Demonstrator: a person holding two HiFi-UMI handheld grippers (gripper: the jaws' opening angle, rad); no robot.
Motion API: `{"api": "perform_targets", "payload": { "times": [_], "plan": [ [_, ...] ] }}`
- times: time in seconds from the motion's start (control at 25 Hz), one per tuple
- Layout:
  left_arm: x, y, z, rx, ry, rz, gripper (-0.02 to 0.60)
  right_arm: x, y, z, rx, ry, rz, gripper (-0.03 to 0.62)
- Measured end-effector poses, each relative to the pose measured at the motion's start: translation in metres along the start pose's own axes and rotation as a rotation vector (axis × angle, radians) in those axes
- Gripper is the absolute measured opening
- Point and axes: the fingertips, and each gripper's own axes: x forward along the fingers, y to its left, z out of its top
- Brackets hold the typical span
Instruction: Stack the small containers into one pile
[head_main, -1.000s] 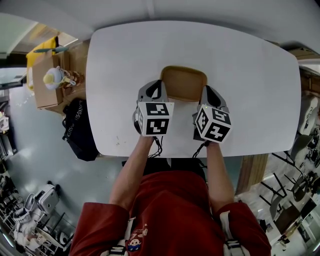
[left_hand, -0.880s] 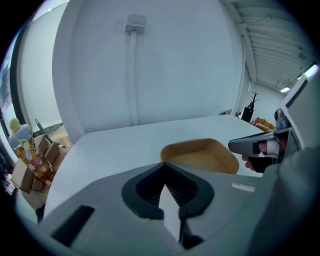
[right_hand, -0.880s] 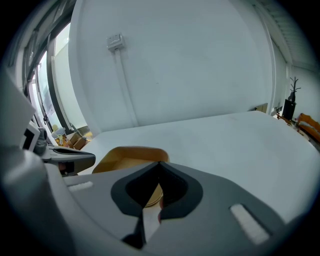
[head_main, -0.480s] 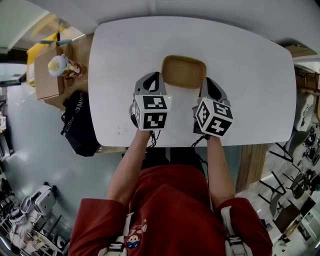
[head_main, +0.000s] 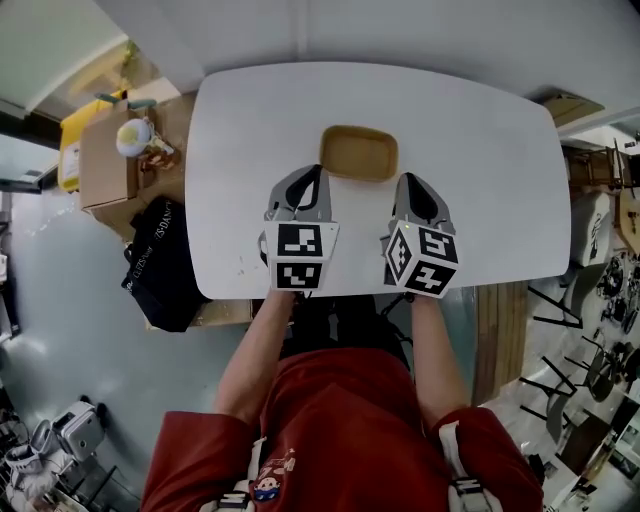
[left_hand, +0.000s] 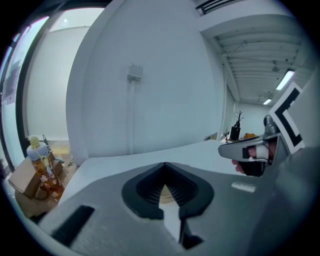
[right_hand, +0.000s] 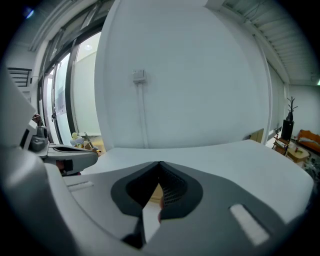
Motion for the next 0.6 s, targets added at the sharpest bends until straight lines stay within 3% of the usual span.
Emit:
{"api": "perform_targets", "payload": {
  "times": [0.36,0.6],
  "plan": [
    [-0.045,-0.059,0.046,0.041,-0.164,0.018,0.002,-0.066,-0.023,0.038,-0.016,-0.2,0.034,0.0],
    [-0.076,-0.133,0.066,0.064,-0.273,0.081,0.002,-0.136,-0.067,0.051,-0.014,-0.319,0.108,0.0]
  ]
}}
